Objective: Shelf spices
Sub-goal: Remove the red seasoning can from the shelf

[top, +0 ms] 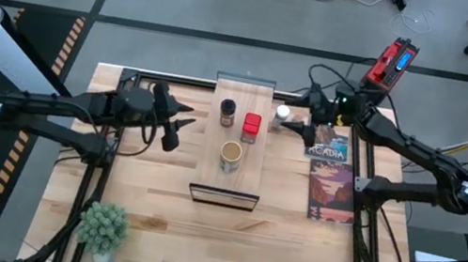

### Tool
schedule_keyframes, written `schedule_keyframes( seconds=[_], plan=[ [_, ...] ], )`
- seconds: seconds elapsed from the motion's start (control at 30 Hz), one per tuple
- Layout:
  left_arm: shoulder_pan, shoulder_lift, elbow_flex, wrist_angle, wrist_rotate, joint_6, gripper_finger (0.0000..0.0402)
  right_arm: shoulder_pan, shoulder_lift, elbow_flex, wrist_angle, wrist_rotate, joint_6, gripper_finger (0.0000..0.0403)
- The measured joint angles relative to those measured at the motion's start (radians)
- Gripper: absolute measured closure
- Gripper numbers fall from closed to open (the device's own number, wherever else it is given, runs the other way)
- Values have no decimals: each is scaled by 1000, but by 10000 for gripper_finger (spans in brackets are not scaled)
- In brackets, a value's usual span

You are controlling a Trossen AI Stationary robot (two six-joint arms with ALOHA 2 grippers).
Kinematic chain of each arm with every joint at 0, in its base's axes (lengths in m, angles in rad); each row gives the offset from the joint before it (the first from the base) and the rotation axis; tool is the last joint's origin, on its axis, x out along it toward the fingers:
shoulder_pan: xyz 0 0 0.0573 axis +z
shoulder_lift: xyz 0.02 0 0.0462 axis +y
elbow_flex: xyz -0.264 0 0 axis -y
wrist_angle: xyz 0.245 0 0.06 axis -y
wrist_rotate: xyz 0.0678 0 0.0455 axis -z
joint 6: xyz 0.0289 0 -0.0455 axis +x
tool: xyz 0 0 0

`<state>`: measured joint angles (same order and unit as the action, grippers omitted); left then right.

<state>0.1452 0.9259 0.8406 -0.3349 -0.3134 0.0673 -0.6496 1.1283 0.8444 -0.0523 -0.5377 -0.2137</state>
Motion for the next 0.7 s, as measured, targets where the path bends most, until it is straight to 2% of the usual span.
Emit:
schedule_keyframes(
  seconds=[0.07,0.2,0.4,0.53,0.7],
  plan=[
    [5,12,0,4,-10,5,269,26,1,0,14,39,-22,67],
    [8,23,0,10,-10,-2,269,49,1,23,21,44,-21,64],
    [7,18,10,14,-10,-20,269,64,34,166,-140,45,-57,64],
    [7,16,15,16,-10,-24,269,80,92,278,-263,47,-103,64],
    [7,16,15,16,-10,-26,269,127,194,383,-324,49,-124,64]
  ],
)
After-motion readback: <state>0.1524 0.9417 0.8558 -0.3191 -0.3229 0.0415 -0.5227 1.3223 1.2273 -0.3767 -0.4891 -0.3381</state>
